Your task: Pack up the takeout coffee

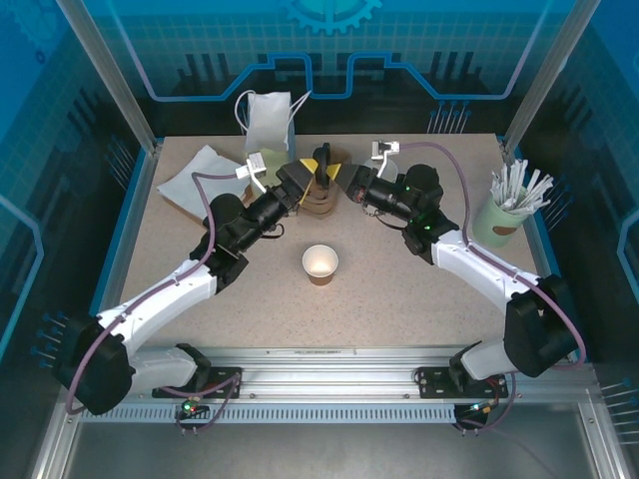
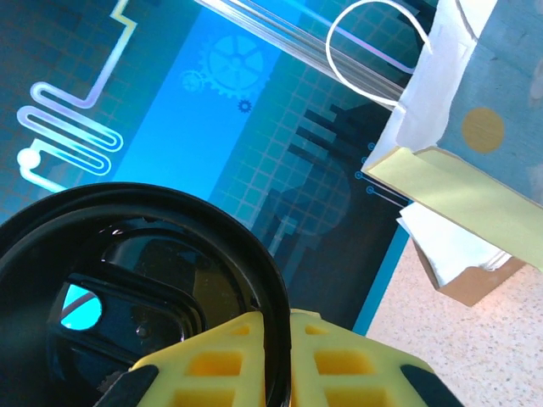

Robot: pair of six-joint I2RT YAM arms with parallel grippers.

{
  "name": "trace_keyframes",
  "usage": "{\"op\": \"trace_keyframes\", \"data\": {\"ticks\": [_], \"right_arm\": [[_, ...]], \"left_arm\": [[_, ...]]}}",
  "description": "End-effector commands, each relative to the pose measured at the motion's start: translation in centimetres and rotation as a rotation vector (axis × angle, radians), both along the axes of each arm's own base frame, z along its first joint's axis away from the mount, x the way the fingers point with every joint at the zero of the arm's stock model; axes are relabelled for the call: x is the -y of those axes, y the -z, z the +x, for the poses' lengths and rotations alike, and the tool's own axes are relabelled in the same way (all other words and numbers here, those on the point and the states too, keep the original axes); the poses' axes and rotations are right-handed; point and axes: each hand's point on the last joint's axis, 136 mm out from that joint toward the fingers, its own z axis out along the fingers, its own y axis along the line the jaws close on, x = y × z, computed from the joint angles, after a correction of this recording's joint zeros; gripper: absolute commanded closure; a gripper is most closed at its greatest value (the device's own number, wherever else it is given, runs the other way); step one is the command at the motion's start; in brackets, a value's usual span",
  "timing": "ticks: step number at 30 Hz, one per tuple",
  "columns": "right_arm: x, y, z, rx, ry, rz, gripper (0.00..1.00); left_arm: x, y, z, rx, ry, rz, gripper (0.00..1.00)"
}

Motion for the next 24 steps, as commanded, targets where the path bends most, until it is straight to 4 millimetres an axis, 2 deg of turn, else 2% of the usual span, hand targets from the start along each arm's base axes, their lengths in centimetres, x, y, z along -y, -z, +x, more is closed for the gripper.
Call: {"op": "trace_keyframes", "data": {"ticks": [1,8,12,19,24], "right_arm": [[-0.7,-0.9,-0.5,0.02,-0.023,0.054,0.88],[-1.1,-0.5,-0.7,0.006,-0.036,0.061,0.88],[-1.5,-0.8,-0.9,0.01,-0.048,0.067,0.88],[-2.0,-1.0,-1.0,0.008,-0.062,0.076,0.88],[-2.2,-1.1,-0.9,0.005,-0.064,0.08,0.88]], "left_arm": [[-0.7,-2.3,0.7,0.024,-0.027,-0.094,0.06],[-0.3,-3.2,0.8,0.047,0.002,-0.135,0.11],[-0.1,-3.1,0.9,0.038,0.012,-0.143,0.11],[-0.1,-3.1,0.9,0.036,0.026,-0.178,0.19],[0.1,-2.9,0.9,0.028,0.043,-0.193,0.2]]}}
